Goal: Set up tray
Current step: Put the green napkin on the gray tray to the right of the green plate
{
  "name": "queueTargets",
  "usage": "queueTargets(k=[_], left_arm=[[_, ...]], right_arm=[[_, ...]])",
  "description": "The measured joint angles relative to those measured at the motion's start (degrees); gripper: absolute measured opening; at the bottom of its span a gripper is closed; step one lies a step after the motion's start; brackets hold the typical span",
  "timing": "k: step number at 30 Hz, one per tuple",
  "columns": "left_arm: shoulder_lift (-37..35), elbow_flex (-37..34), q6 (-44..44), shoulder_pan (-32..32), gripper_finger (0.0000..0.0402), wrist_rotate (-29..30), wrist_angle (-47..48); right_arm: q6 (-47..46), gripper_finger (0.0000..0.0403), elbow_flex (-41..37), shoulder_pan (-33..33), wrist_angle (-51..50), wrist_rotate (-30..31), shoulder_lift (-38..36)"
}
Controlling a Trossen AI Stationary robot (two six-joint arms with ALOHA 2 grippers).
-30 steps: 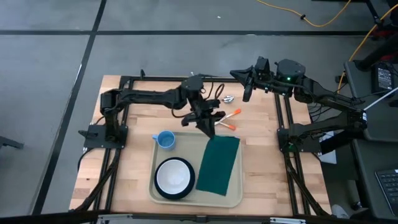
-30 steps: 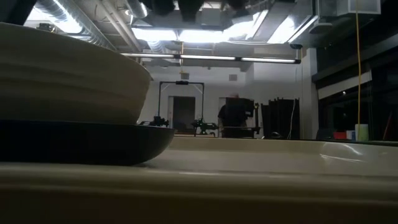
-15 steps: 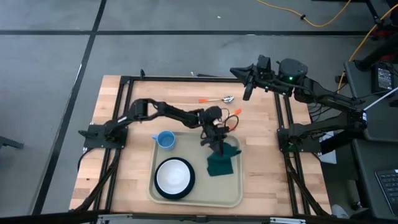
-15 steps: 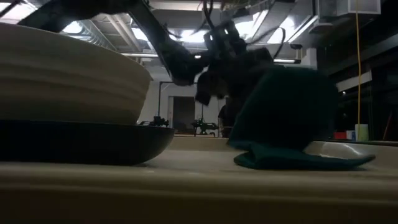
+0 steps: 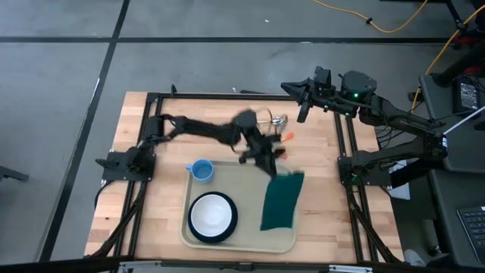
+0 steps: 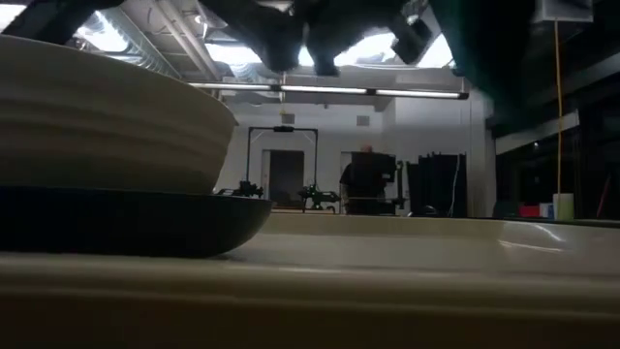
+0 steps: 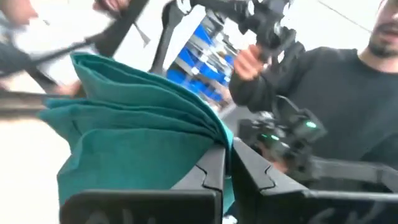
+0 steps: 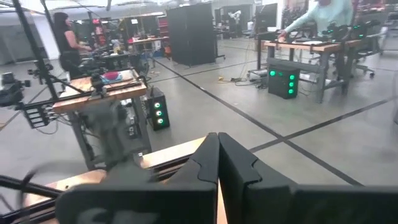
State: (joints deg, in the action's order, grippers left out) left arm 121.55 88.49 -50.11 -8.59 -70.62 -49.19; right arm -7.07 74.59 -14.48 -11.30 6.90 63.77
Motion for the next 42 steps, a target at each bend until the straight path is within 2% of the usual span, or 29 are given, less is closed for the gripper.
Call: queueTargets(k=[3,6,9,12,15,18,20,22,24,26,30,36,42], left_arm=[[-4.9,0.4,4.5,-2.9,0.0002,0.7,8.3],[-9.8,0.4,16.0,-4.6,0.0002,3.1,23.6],[-12.7,0.4,32.5,-5.1,0.0002,11.2,43.2],[-13.0,0.3,42.0,-5.1,0.0002,16.7,53.4],[-13.1,0.3,42.8,-5.1,0.0002,15.9,53.7],[-13.1,0.3,42.9,-5.0,0.0002,15.8,53.7],[-13.1,0.3,42.9,-4.9,0.0002,15.9,53.7],[-13.1,0.3,42.7,-5.0,0.0002,16.6,53.7],[-13.1,0.3,42.4,-5.0,0.0002,16.8,53.4],[-13.1,0.3,42.2,-5.0,0.0002,17.0,52.2],[-13.1,0.3,40.8,-4.9,0.0002,18.5,49.4],[-13.1,0.3,39.9,-4.9,0.0002,19.2,46.4],[-13.1,0.3,39.7,-4.5,0.0002,20.8,47.3]], right_arm=[[-0.1,0.0004,0.0,0.0,0.9,-0.9,-0.1],[0.2,0.0006,0.6,0.0,1.2,-1.0,-0.1],[1.5,0.0004,1.7,0.0,1.1,-1.6,-0.1],[1.1,0.0003,3.0,0.0,0.9,-6.1,-0.1],[-0.2,0.0003,4.3,0.0,0.3,-9.9,-0.8],[-0.9,0.0002,4.9,0.2,-1.2,-11.0,-4.0],[-1.3,0.0002,4.7,0.8,-3.6,-9.3,-7.6],[-1.3,0.0002,3.5,2.0,-7.9,-5.0,-12.0],[-1.5,0.0002,1.0,3.4,-8.0,-2.3,-15.8],[-1.7,0.0002,-1.8,4.3,-5.6,-2.1,-18.7],[-0.9,0.0001,-8.8,4.6,-8.2,-0.6,-22.6],[1.3,0.0001,-21.1,4.6,-1.2,-4.6,-29.3],[0.3,0.0001,-28.2,4.6,3.0,-3.1,-40.1]])
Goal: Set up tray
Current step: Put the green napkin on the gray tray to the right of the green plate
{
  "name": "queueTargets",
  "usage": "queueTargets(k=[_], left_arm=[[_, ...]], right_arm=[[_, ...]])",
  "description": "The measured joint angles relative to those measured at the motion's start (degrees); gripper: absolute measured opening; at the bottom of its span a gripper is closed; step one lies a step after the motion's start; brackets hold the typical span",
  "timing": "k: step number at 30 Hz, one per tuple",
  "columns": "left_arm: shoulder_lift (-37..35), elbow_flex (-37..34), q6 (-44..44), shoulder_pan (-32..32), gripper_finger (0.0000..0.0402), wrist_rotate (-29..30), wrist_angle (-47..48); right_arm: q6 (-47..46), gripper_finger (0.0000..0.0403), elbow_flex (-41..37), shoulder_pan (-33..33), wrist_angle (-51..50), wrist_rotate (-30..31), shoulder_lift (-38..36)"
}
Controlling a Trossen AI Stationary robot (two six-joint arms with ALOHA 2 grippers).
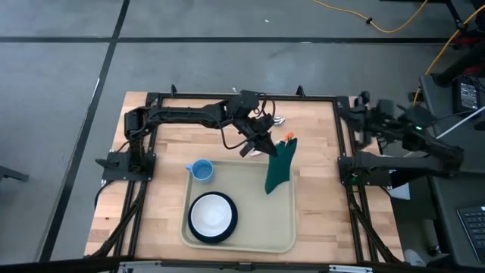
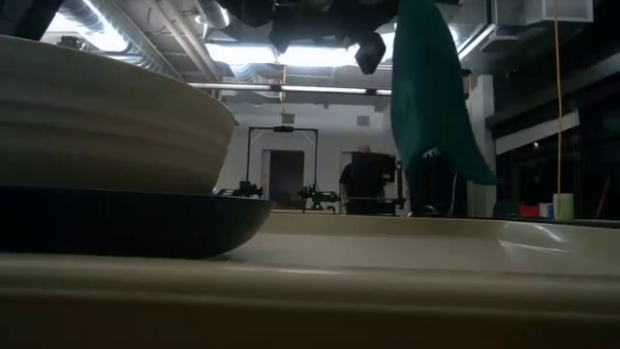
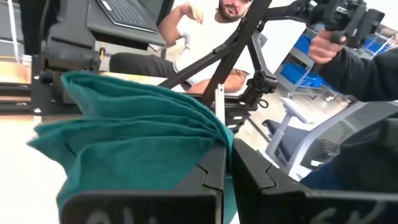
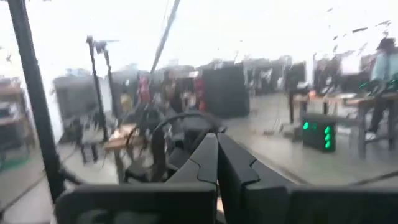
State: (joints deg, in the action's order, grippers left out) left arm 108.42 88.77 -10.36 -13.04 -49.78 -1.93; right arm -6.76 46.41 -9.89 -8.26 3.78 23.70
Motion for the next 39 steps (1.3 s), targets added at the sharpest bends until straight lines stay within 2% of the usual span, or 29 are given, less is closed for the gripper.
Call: queueTargets(k=[2,7,15,17,22,26,31,36,39], left_arm=[[0.0,0.0,0.4,0.3,0.0002,1.1,0.0],[0.0,0.0,0.5,0.7,0.0002,2.3,0.0],[0.0,0.0,0.1,0.7,0.0002,2.4,-0.2],[0.0,0.0,-0.3,0.7,0.0002,2.4,-0.3],[0.0,0.0,-0.9,0.8,0.0002,2.2,-1.5],[0.0,0.0,-1.5,0.8,0.0002,1.6,-2.9],[0.0,0.0,-1.4,1.1,0.0002,1.5,-2.9],[0.0,0.0,-1.1,1.4,0.0002,1.7,-3.1],[0.0,0.0,-1.1,1.4,0.0003,1.7,-3.3]], right_arm=[[0.0,0.0001,-1.8,0.0,-1.0,3.5,-3.6],[-0.6,0.0001,-6.3,0.0,-3.3,18.0,-8.3],[5.4,0.0001,-7.6,-0.6,-11.2,42.2,-4.2],[5.8,0.0001,-7.5,-1.8,-11.3,46.0,-4.1],[4.3,0.0001,-7.4,-5.8,-13.6,46.6,-4.8],[1.9,0.0000,-7.5,-8.0,-14.2,41.9,-4.5],[0.3,0.0000,-7.5,-8.7,-14.3,39.6,-4.4],[-4.2,0.0000,-7.4,-9.3,-20.6,41.3,-3.6],[-5.7,0.0000,-7.4,-10.1,-21.3,38.6,-1.8]])
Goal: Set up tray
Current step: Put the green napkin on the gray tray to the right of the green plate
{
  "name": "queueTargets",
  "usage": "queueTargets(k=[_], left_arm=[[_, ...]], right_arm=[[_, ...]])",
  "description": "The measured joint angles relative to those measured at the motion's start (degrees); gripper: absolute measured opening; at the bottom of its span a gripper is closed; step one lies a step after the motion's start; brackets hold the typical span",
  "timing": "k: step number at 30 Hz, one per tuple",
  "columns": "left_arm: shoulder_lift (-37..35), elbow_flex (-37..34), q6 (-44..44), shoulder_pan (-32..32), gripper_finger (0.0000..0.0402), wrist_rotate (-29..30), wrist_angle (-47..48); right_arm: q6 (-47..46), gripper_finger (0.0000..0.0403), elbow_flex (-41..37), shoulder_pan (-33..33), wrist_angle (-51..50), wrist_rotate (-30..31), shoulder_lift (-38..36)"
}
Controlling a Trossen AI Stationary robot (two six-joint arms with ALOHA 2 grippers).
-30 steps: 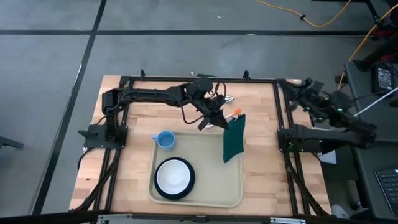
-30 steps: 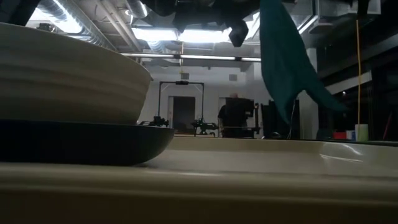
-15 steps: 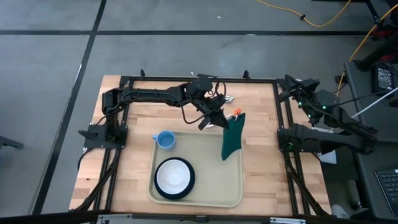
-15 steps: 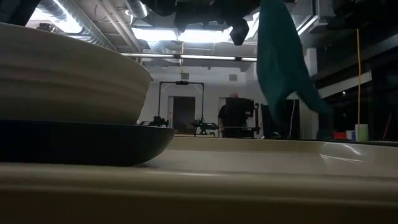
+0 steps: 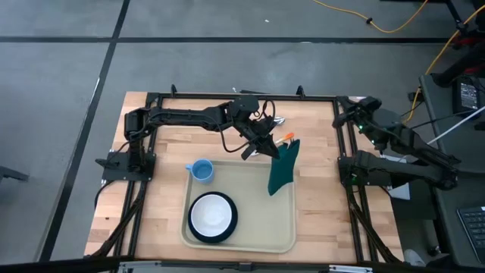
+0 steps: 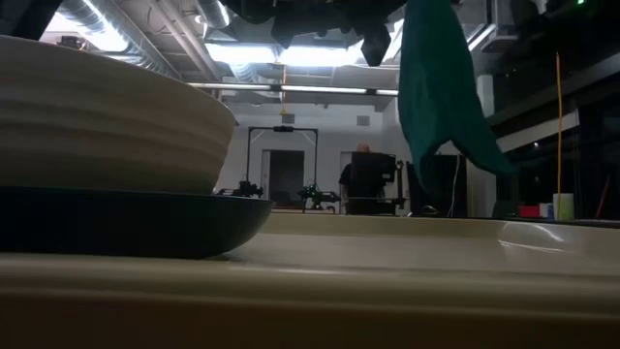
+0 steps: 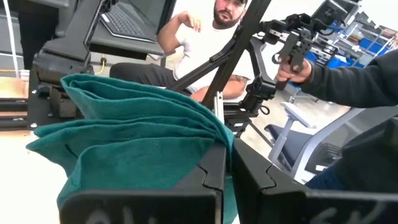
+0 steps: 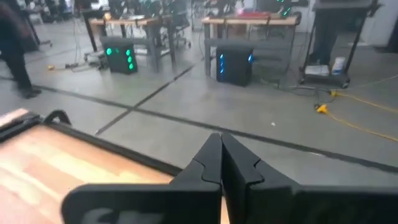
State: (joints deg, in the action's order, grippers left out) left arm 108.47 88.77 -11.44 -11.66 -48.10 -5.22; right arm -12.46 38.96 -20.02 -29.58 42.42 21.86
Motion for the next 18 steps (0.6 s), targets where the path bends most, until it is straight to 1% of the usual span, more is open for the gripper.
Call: queueTargets(k=[5,8,12,15,18], left_arm=[[0.0,0.0,0.0,0.0,0.0003,0.0,-0.2],[0.0,0.0,0.0,0.0,0.0003,0.0,-0.2],[0.0,0.0,-0.3,0.0,0.0003,0.0,-0.2],[0.0,0.0,-0.3,0.0,0.0003,0.2,-0.2],[0.0,0.0,-0.3,0.0,0.0003,0.2,-0.2]], right_arm=[[-0.5,0.0000,0.0,-1.7,0.6,-0.3,4.0],[-0.8,0.0000,0.0,-3.6,0.6,2.3,6.3],[-2.4,0.0000,0.0,-7.3,0.6,3.5,7.8],[-4.0,0.0000,0.0,-10.3,0.7,6.2,8.2],[-1.6,0.0000,0.0,-13.8,2.3,6.3,8.5]])
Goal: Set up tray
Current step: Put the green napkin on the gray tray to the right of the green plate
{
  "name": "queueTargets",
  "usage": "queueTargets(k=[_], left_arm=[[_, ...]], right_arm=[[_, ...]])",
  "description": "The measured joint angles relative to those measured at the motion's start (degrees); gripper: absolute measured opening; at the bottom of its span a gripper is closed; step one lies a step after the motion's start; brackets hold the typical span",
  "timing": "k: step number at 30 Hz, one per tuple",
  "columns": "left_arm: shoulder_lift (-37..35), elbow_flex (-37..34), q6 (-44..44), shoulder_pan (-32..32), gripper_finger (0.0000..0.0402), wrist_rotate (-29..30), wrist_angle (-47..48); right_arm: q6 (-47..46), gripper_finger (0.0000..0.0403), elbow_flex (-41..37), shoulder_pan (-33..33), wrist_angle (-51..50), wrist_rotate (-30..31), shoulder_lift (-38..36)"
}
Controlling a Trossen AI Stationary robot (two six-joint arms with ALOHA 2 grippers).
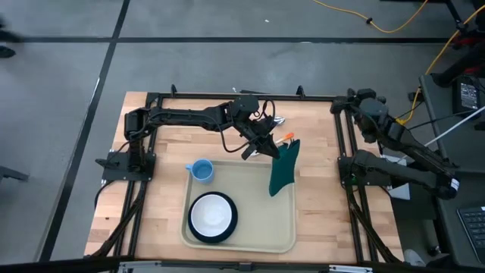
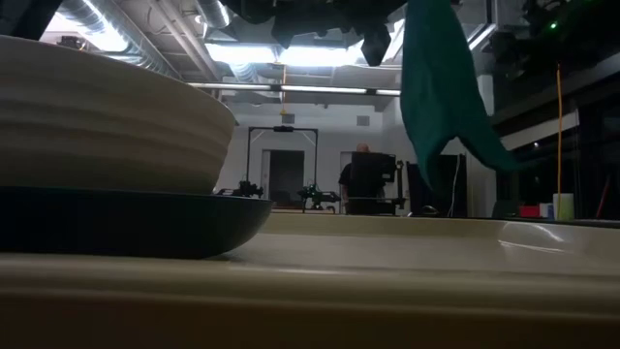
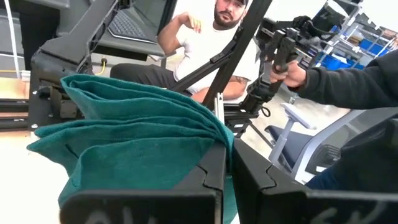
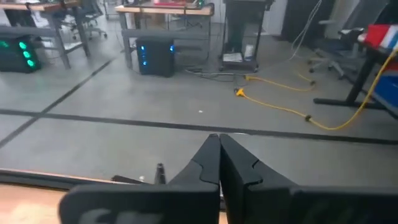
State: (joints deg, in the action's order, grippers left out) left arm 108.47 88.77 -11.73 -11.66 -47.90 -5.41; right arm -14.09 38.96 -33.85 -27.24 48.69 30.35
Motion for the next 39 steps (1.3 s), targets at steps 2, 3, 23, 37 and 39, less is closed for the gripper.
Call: queueTargets(k=[2,3,23,37,39], left_arm=[[0.0,0.0,0.0,0.0,0.0003,0.0,0.0],[0.0,0.0,0.0,0.0,0.0003,0.0,0.0],[0.2,0.0,2.6,0.4,0.0003,0.9,4.7],[0.0,0.0,7.7,-5.1,0.0003,3.1,13.8],[0.0,0.0,6.9,-3.6,0.0003,3.0,13.8]], right_arm=[[0.9,0.0000,0.0,-2.3,0.6,-1.9,0.1],[0.9,0.0000,0.0,-3.3,1.1,-3.3,0.3],[2.8,0.0000,0.0,-8.5,1.3,-13.9,0.6],[3.2,0.0000,0.0,-8.5,1.3,-17.4,0.6],[4.0,0.0000,0.0,-8.5,1.3,-17.4,0.6]])
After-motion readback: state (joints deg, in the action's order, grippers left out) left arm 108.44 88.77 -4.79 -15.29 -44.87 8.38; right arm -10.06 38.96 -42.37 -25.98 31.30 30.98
